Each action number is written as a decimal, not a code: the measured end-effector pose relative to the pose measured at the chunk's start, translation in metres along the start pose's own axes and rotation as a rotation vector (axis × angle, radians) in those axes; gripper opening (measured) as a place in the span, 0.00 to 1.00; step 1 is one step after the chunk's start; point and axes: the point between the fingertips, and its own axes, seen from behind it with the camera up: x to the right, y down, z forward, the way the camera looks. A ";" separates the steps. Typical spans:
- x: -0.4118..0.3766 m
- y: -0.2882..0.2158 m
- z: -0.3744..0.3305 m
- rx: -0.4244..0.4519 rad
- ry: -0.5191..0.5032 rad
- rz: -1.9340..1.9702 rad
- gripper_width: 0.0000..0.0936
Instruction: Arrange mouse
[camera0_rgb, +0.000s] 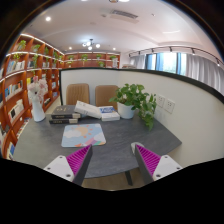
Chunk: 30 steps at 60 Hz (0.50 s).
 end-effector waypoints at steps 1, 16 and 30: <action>0.000 0.003 0.000 -0.008 -0.001 0.000 0.91; 0.007 0.102 0.015 -0.131 -0.055 -0.037 0.91; 0.069 0.160 0.024 -0.207 -0.062 -0.066 0.92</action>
